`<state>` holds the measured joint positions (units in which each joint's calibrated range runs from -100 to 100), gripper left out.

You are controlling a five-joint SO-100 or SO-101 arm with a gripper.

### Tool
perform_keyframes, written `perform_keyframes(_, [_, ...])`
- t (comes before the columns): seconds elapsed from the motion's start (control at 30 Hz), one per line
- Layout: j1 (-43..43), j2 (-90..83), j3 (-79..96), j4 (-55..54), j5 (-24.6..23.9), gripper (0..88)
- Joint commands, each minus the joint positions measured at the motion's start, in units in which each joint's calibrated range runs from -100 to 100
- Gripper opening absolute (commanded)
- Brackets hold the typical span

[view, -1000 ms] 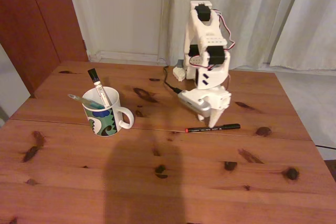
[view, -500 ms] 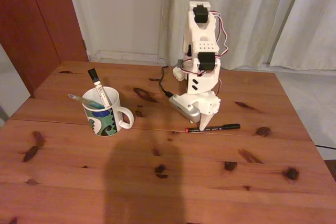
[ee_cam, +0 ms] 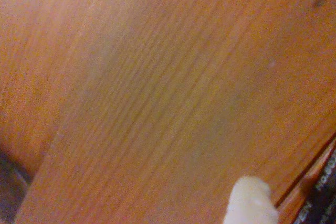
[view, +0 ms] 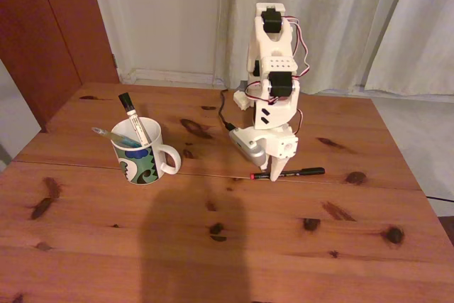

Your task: Clean up the desk and place the pens and markers into the cup

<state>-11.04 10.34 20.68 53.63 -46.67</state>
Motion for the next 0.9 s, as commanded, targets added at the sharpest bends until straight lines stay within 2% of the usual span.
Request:
perform_keyframes(0.0, [-0.10,-0.45,-2.28,-0.77,-2.05,17.3])
perform_keyframes(0.2, [-0.02,-0.29,-2.19,0.01,-5.14,17.3])
perform_keyframes(0.87, [-0.02,6.50,-4.72,-0.77,-4.77,16.5])
